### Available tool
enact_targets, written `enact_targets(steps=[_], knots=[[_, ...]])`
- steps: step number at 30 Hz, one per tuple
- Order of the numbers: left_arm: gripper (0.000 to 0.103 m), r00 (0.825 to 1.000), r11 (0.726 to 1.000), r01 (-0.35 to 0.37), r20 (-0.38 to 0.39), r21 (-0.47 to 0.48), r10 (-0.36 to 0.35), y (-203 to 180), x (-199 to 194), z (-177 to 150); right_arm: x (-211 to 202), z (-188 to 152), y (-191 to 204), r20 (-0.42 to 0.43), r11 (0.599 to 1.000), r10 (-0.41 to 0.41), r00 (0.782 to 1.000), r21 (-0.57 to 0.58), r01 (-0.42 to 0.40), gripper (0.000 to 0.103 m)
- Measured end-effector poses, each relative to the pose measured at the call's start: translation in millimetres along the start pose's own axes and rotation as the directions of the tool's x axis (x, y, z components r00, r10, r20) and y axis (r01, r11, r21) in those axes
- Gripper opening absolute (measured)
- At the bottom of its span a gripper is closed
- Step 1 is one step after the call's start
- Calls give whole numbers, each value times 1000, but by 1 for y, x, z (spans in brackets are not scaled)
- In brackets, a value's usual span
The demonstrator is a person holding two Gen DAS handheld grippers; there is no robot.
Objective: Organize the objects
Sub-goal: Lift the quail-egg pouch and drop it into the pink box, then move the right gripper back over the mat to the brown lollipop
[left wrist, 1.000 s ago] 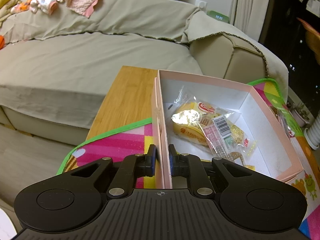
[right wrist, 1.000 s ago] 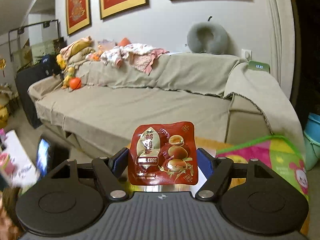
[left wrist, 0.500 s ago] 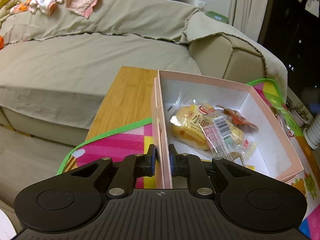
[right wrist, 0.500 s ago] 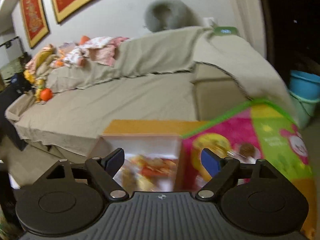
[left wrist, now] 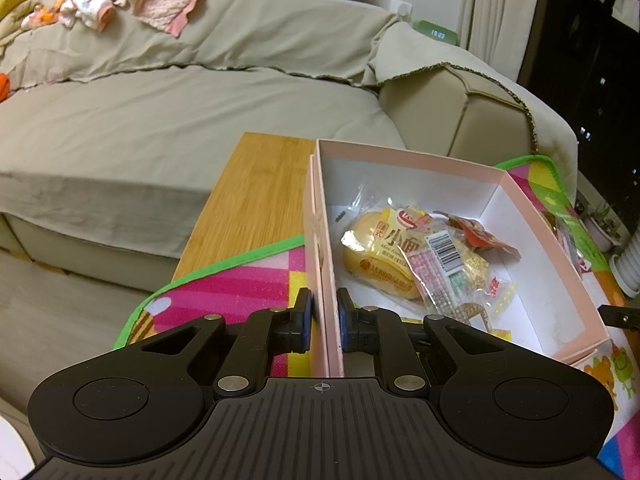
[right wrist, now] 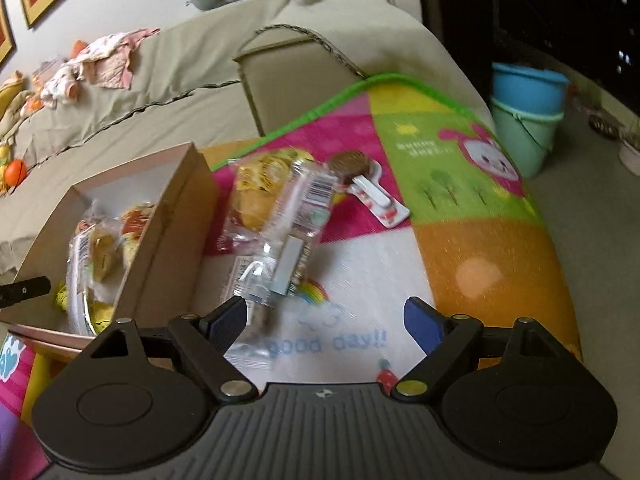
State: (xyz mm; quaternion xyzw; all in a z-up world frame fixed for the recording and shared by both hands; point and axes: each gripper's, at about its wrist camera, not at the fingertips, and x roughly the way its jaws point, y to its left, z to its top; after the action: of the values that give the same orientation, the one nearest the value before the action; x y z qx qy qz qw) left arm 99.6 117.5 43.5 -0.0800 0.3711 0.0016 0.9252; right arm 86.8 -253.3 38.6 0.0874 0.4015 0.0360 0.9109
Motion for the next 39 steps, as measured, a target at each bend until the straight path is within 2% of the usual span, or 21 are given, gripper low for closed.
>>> enact_targets(steps=[10, 16, 19, 20, 22, 23, 24, 25, 27, 33, 39], knots=[[14, 1000, 1000, -7, -7, 3, 7, -1, 0, -1, 9, 11, 13, 46, 998, -2, 999, -57, 5, 86], [14, 1000, 1000, -14, -6, 7, 14, -2, -1, -2, 36, 72, 8, 122, 999, -40, 992, -23, 43, 86], [14, 1000, 1000, -14, -8, 10, 14, -2, -1, -2, 71, 106, 3, 110, 997, -82, 991, 12, 81, 86], [14, 1000, 1000, -13, -9, 10, 13, -2, -1, -2, 85, 115, 2, 97, 994, -105, 990, 16, 104, 84], [14, 1000, 1000, -12, -8, 9, 12, -2, -1, -2, 111, 126, -3, 50, 988, -151, 987, 30, 149, 73], [14, 1000, 1000, -12, -7, 10, 12, -3, -2, -1, 122, 129, -7, 16, 987, -156, 988, 34, 156, 59], [14, 1000, 1000, -11, -7, 9, 11, -3, -2, -1, 131, 131, -12, -21, 987, -152, 988, 42, 153, 54], [14, 1000, 1000, -10, -7, 9, 10, -2, -2, -1, 132, 130, -16, -24, 989, -138, 990, 48, 139, 53], [14, 1000, 1000, -8, -5, 5, 8, -2, -2, -2, 124, 126, -20, -28, 992, -120, 992, 38, 121, 41], [14, 1000, 1000, -7, -2, -6, 7, -2, -2, -2, 77, 77, -27, -51, 997, -78, 996, -28, 77, 41], [14, 1000, 1000, -6, -3, -2, 6, -2, -2, -3, 18, 18, -29, -76, 1000, -9, 997, -26, 7, 41]])
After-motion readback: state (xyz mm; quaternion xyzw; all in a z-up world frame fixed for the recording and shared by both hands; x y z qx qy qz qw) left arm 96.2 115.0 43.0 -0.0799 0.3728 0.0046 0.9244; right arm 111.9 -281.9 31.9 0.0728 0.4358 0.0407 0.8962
